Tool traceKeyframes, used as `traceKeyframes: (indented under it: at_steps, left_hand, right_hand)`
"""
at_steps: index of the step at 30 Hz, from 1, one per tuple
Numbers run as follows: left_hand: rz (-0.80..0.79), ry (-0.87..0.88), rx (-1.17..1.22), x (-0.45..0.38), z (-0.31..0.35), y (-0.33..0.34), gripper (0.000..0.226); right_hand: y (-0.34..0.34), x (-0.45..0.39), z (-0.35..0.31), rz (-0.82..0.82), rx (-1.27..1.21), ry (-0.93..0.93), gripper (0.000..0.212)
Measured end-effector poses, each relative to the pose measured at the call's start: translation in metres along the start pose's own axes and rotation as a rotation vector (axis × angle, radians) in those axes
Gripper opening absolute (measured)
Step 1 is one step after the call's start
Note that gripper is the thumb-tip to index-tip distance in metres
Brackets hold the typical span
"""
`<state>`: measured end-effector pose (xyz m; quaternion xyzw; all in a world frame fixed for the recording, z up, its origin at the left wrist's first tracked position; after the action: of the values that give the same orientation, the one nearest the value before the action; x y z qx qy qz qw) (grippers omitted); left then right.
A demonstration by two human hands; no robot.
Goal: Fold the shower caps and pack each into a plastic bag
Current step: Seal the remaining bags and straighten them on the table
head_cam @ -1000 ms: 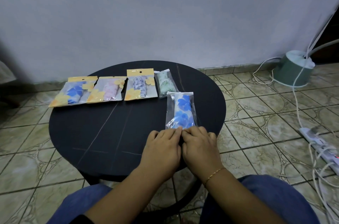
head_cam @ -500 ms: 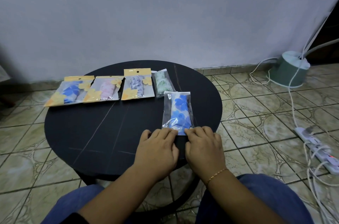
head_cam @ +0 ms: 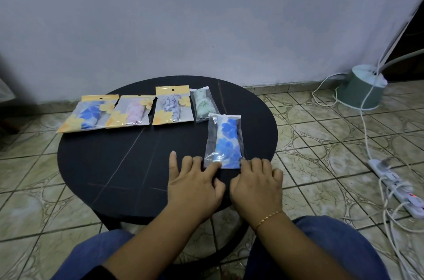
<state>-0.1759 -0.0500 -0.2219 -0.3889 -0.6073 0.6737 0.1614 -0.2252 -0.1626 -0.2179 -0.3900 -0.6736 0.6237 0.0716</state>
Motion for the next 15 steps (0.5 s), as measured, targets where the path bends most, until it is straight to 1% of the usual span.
traceKeyframes:
  at_steps: [2,5,7,9,12,15]
  left_hand:
    - [-0.024,-0.029,0.056,0.002,-0.004,0.002,0.047]
    - [-0.062,-0.069,0.148,0.003,-0.012,0.006,0.064]
    - [-0.04,-0.109,0.247,0.002,-0.019,0.007,0.063]
    - [-0.026,-0.155,0.345,0.0,-0.025,0.007,0.063]
    - [-0.003,-0.243,0.466,-0.001,-0.033,0.007,0.08]
    - [0.027,-0.308,0.551,-0.001,-0.042,0.009,0.089]
  right_hand:
    - [0.004,-0.004,0.003,-0.06,-0.032,0.0,0.04]
    - [0.007,-0.011,0.012,-0.165,-0.173,0.027,0.036]
    - [0.011,-0.016,0.019,-0.243,-0.243,0.053,0.036]
    - [0.012,-0.019,0.024,-0.276,-0.31,0.081,0.047]
    - [0.011,-0.022,0.026,-0.292,-0.375,0.13,0.06]
    - [0.011,-0.022,0.025,-0.287,-0.394,0.136,0.065]
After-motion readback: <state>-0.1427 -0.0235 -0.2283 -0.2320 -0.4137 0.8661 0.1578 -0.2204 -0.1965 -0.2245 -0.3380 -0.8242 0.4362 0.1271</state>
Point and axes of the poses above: each hand's wrist, its own x-axis away from the middle knuckle, its own y-axis out of the palm, z = x × y, the point moved 10 cm from there along -x, towards the middle knuckle, and after that the axes turned 15 degrees about y, right-handed, at the moved point
